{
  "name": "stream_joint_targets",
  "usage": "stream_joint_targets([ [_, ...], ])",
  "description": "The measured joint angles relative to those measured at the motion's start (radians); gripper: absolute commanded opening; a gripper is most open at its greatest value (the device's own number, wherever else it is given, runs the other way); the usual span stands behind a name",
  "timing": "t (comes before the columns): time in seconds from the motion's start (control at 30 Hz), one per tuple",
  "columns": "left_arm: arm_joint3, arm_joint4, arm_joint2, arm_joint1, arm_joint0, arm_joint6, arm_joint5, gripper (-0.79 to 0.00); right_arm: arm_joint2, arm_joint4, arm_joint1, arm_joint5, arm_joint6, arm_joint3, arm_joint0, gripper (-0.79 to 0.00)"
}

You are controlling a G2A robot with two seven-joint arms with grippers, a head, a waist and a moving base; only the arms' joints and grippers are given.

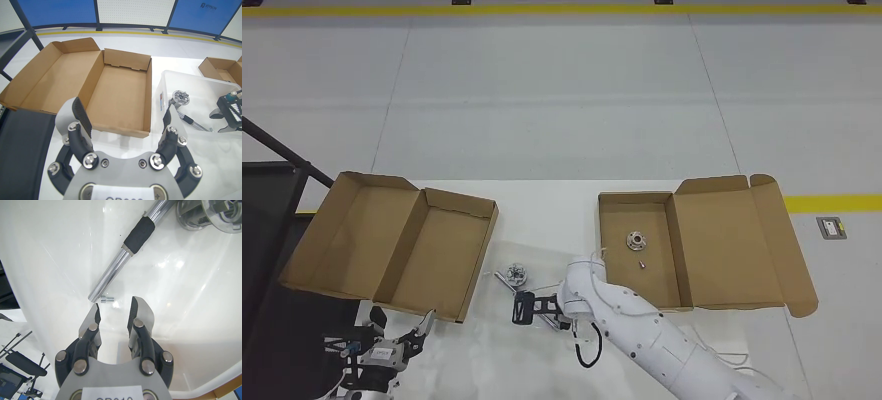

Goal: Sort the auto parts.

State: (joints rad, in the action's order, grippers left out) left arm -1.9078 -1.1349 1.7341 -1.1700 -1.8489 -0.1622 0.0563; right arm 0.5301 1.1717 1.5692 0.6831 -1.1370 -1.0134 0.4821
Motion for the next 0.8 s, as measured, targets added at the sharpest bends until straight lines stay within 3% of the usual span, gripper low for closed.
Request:
stream_joint_targets([
  [0.8, 0.0, 0.0, 0.0, 0.0, 0.0, 0.0, 0.0, 0.0, -0.099, -0.086, 0.055, 0.023, 0.031, 0.17, -0.077, -0.459],
])
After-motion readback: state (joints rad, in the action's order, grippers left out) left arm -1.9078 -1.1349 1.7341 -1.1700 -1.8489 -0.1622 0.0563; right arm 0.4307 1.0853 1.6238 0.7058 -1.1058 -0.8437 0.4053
